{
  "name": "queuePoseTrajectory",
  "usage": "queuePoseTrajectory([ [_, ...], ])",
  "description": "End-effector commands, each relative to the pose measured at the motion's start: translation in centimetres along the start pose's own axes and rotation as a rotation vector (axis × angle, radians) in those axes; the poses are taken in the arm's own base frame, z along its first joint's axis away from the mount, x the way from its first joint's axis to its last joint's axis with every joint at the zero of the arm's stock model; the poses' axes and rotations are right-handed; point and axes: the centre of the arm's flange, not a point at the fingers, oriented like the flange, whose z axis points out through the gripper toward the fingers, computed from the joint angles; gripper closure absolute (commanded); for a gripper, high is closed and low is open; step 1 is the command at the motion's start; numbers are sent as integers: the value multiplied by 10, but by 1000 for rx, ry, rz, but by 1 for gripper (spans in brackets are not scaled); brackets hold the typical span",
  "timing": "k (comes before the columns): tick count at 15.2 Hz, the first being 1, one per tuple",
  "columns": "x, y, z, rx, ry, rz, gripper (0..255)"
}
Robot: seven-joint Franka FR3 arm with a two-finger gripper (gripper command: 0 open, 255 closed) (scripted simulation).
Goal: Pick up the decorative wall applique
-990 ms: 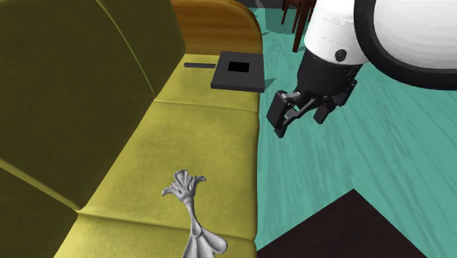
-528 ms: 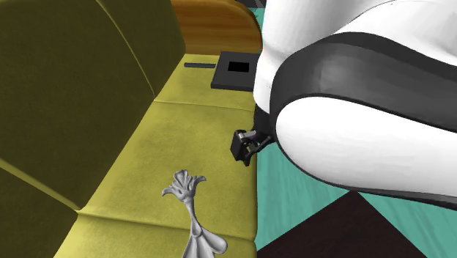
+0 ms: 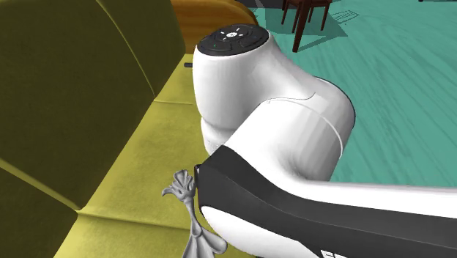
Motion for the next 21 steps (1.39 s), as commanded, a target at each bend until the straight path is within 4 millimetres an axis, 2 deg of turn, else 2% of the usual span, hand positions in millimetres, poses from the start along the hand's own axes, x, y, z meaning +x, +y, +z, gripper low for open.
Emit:
queuePoseTrajectory([
  [1, -1, -20, 17, -2, 1, 2, 0],
  [10, -1, -110, 97, -18, 4, 5, 0],
  [11, -1, -115, 101, -18, 4, 6, 0],
  [18, -5, -117, 138, -18, 4, 6, 0],
  [20, -6, -117, 141, -18, 4, 6, 0],
  [21, -6, -117, 141, -18, 4, 6, 255],
])
